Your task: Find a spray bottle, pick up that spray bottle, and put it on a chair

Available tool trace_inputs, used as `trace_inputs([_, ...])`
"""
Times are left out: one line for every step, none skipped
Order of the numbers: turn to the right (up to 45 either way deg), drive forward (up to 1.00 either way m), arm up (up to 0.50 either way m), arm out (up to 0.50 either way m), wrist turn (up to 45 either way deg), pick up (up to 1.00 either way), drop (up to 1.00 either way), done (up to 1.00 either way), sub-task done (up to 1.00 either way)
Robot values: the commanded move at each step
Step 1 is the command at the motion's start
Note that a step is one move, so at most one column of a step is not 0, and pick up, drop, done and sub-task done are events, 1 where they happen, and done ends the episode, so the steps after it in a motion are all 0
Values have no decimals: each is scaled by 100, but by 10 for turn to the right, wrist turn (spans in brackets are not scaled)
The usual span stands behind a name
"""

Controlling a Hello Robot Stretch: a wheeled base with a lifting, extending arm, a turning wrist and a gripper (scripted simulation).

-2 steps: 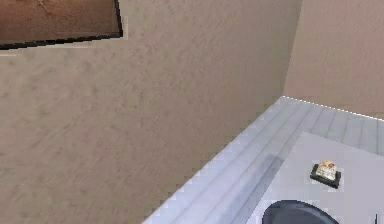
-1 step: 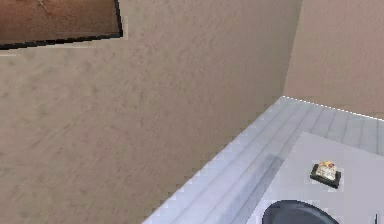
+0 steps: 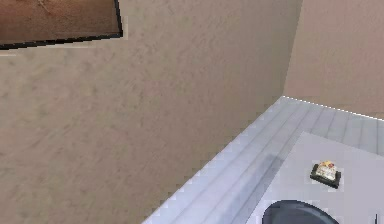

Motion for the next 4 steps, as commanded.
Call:
trace_inputs([0, 0, 24, 0, 0, 0, 0, 0, 0])
trace_inputs([0, 0, 0, 0, -450, 0, 0, 0, 0])
trace_inputs([0, 0, 0, 0, -450, 0, 0, 0, 0])
trace_inputs([0, 0, 0, 0, -450, 0, 0, 0, 0])
